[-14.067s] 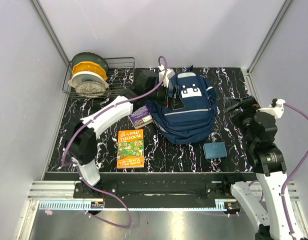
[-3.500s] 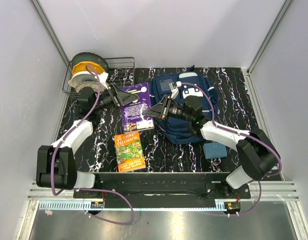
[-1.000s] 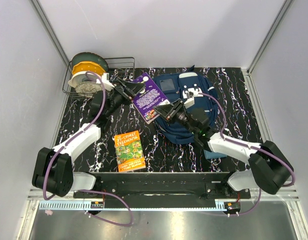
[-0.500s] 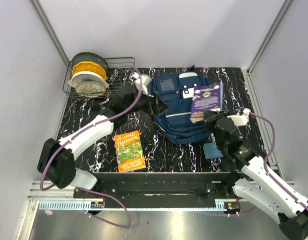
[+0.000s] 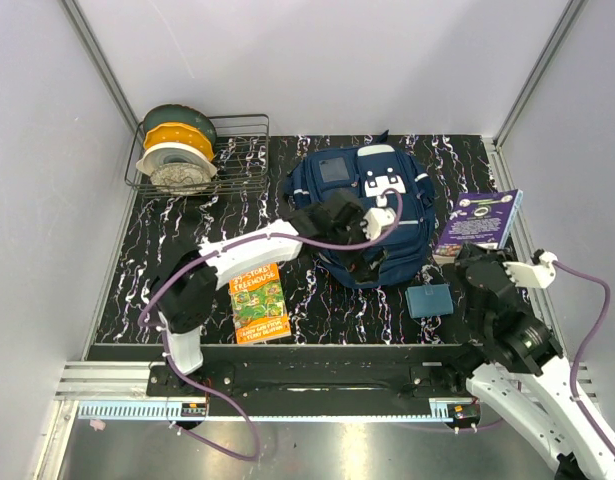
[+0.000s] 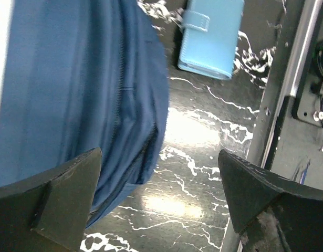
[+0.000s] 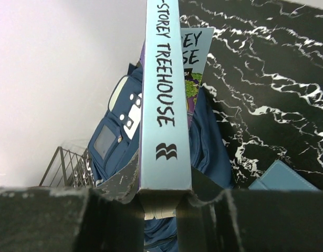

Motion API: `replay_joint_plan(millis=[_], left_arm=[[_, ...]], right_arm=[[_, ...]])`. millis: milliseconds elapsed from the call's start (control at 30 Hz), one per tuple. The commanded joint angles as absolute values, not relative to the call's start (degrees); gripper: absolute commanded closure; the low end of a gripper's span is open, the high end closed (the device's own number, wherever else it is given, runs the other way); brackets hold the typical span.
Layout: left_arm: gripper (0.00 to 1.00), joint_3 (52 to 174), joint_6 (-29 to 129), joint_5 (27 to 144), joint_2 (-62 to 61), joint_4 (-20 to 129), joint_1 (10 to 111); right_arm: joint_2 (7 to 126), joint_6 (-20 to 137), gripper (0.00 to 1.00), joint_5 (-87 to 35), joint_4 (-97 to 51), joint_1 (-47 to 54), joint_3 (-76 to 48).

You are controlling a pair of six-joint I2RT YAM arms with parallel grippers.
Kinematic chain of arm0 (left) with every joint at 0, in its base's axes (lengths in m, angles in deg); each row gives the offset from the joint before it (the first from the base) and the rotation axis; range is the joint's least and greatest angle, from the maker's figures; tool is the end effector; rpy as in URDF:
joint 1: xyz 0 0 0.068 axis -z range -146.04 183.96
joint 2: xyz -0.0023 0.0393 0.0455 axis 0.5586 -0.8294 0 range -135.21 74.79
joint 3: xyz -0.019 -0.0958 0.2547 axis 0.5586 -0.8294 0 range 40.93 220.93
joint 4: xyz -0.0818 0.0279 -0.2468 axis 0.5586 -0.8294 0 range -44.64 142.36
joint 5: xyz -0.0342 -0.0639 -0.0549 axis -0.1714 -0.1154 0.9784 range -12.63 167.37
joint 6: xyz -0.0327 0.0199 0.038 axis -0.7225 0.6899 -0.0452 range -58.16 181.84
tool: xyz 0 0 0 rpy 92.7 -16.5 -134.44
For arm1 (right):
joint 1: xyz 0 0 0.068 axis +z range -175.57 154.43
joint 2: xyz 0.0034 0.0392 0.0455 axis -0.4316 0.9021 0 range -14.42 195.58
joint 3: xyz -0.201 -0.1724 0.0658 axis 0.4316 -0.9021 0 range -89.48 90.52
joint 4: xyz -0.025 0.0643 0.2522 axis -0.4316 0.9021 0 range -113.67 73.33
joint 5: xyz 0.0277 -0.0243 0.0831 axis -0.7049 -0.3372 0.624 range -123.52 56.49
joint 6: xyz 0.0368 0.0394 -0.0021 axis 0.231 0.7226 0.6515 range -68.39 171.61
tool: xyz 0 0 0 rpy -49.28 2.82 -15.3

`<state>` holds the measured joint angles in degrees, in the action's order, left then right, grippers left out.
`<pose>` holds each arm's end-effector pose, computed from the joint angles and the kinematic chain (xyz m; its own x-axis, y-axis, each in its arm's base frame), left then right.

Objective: Pack the student bag
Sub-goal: Place the book in the student bag.

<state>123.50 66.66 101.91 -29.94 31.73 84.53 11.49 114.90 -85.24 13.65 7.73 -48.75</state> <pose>0.2520 -0.3298 0.2596 -0.3545 0.5517 -0.7550 0.9293 0.2971 -0.2194 0.0928 0.0276 0.3128 0.0940 0.7237 -0.6837 0.4054 0.5994 0.6902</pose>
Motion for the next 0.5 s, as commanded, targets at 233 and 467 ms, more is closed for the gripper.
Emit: replay_joint_plan(millis=[233,467], left_arm=[[0.11,130.6,71.7,96.6,-36.7,28.4,89.6],[0.25,134.0,72.3,93.2,-40.1,28.6,89.7]], right_arm=[[6.2,118.9,1.00,-90.1,18.7,7.6,-46.4],[6.0,120.8,1.00,-87.9,19.7,7.5,-47.1]])
